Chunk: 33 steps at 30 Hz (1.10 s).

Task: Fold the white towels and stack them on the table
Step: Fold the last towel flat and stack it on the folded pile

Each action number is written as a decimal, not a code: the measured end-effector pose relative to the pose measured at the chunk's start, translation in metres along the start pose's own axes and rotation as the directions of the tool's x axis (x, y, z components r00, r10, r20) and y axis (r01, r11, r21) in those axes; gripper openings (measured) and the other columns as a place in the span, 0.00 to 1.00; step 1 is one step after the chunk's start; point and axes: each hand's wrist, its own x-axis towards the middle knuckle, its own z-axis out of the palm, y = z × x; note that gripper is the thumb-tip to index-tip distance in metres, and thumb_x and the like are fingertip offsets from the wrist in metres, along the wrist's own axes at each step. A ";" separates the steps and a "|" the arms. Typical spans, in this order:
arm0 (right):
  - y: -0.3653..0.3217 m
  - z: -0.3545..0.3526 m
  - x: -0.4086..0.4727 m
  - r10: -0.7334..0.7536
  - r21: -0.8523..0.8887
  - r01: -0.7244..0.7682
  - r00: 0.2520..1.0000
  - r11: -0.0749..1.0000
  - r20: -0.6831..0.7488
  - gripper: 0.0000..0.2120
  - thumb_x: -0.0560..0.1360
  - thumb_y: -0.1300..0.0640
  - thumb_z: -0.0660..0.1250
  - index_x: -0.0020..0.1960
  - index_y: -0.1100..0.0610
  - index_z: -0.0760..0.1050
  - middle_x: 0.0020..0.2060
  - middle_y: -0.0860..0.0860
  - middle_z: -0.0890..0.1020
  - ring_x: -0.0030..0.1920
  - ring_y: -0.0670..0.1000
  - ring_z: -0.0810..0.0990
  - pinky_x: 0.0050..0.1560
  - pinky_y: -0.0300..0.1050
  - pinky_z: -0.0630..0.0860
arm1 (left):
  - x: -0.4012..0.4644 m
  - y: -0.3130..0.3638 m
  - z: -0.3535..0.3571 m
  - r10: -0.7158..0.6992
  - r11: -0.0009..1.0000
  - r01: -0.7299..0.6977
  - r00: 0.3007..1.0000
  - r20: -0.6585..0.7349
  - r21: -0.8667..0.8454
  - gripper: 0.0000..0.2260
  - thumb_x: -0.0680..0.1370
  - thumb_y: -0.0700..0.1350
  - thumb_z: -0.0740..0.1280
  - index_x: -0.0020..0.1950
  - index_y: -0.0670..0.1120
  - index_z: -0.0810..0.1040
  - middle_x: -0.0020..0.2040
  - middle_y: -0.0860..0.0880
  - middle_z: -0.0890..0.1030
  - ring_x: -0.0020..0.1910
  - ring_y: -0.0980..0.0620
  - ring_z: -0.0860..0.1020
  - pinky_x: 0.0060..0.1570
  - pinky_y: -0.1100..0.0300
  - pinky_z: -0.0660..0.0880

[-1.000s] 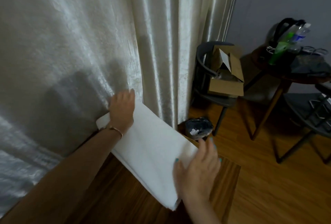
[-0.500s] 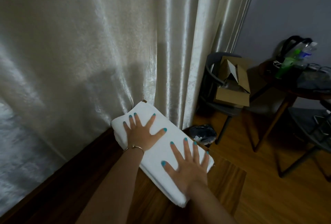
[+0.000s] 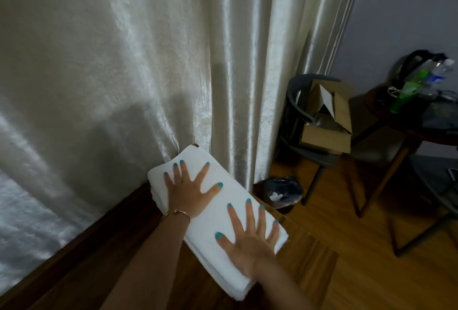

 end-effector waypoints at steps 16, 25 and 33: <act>0.063 -0.057 0.019 -0.398 0.130 0.377 0.878 0.917 0.267 0.47 0.55 0.20 0.60 0.64 0.20 0.33 0.73 0.33 0.34 0.75 0.58 0.48 0.69 0.61 0.57 | -0.033 0.010 -0.006 -0.445 0.851 0.479 0.876 0.187 -0.218 0.42 0.64 0.80 0.52 0.75 0.68 0.48 0.80 0.49 0.43 0.77 0.38 0.39 0.72 0.34 0.40; 0.086 -0.069 0.050 -0.530 0.175 0.501 0.817 0.848 0.226 0.47 0.55 0.22 0.63 0.65 0.20 0.37 0.73 0.32 0.38 0.73 0.57 0.54 0.66 0.61 0.60 | -0.031 0.029 0.006 -0.564 0.741 0.584 0.809 0.166 -0.332 0.48 0.56 0.84 0.51 0.74 0.70 0.47 0.79 0.53 0.39 0.76 0.47 0.32 0.73 0.45 0.32; 0.106 -0.083 0.064 -0.544 0.153 0.522 0.803 0.839 0.243 0.46 0.59 0.25 0.63 0.68 0.25 0.39 0.73 0.33 0.38 0.70 0.57 0.58 0.65 0.58 0.64 | -0.020 0.050 0.002 -0.569 0.757 0.584 0.809 0.144 -0.291 0.49 0.56 0.84 0.48 0.75 0.68 0.47 0.79 0.49 0.39 0.76 0.47 0.32 0.72 0.46 0.30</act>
